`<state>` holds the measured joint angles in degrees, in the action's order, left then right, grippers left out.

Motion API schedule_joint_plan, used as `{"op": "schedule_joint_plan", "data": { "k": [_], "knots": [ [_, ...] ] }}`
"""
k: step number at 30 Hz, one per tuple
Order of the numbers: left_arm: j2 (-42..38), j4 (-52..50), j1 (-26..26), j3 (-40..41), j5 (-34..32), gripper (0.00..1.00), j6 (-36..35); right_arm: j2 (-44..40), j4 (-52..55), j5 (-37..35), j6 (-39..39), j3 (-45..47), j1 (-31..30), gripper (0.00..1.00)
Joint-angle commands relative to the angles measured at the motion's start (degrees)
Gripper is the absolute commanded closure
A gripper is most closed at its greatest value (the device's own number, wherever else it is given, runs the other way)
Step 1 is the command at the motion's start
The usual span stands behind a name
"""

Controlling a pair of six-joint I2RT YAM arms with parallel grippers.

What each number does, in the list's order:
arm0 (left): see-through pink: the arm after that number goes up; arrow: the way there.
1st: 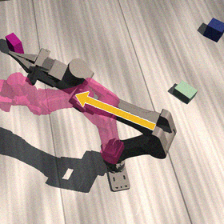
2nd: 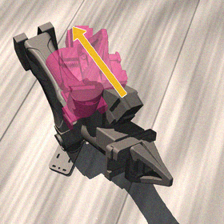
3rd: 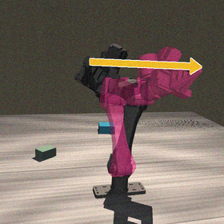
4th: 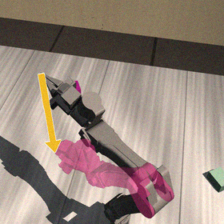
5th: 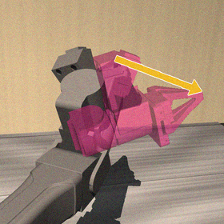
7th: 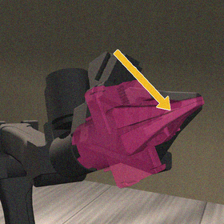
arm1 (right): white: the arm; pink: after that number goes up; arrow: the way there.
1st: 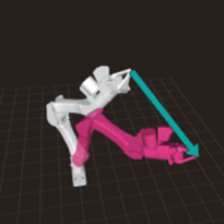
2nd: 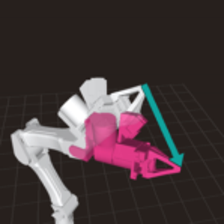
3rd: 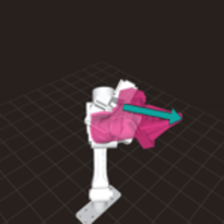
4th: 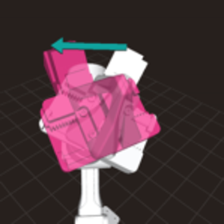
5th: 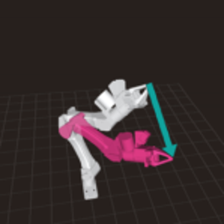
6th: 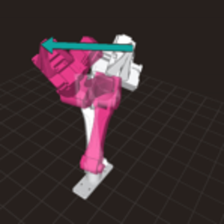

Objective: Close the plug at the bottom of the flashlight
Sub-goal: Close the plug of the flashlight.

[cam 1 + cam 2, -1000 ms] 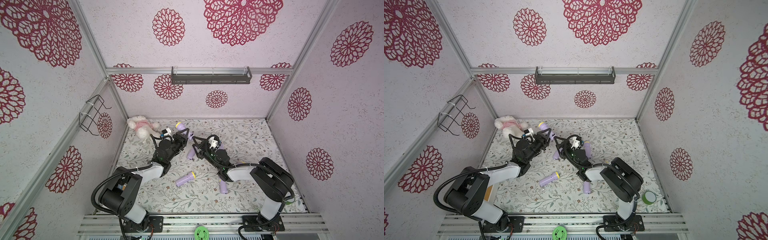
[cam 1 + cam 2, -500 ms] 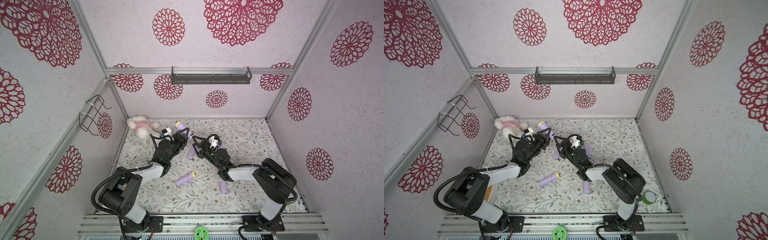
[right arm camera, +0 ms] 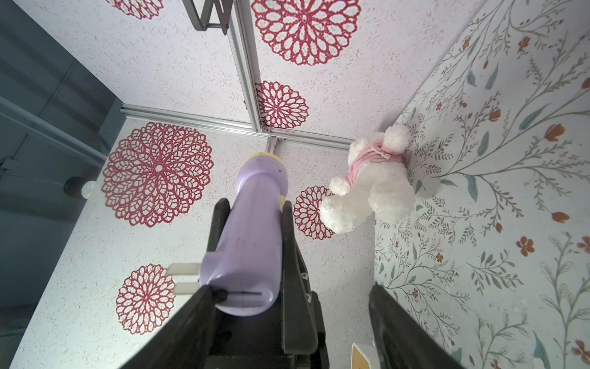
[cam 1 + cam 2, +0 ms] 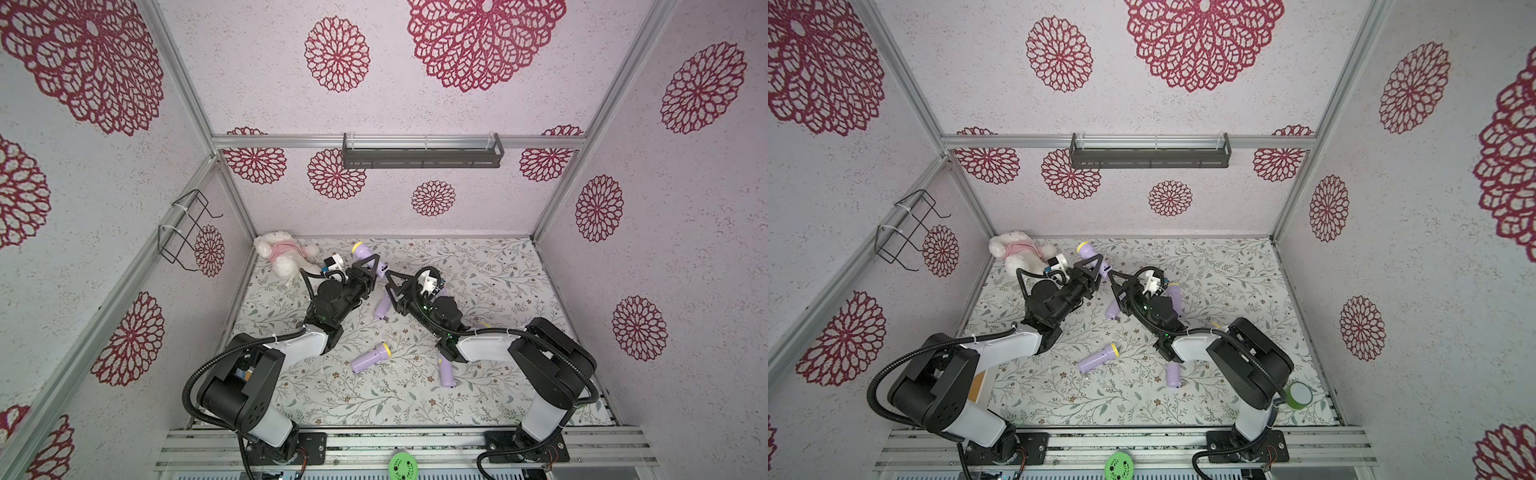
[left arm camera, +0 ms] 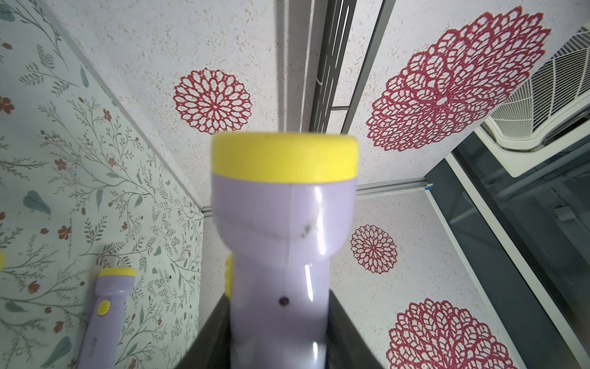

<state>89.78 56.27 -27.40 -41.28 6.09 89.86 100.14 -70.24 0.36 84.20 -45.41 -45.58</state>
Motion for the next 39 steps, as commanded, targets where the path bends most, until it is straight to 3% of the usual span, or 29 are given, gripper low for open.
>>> {"op": "schedule_joint_plan", "data": {
  "k": [1,21,39],
  "knots": [
    [-1.4,12.7,-3.0,-1.6,4.1,1.0,2.0,2.0,6.7,1.3,-0.8,-0.4,-0.3,0.29],
    [-1.3,13.2,-3.8,-1.4,4.0,1.0,1.9,2.4,4.1,2.4,0.0,-0.7,-0.3,0.56],
    [-1.3,12.9,-5.0,-1.8,4.0,1.0,1.8,2.5,3.0,3.0,0.3,-1.1,-0.3,0.65]
  ]
}}
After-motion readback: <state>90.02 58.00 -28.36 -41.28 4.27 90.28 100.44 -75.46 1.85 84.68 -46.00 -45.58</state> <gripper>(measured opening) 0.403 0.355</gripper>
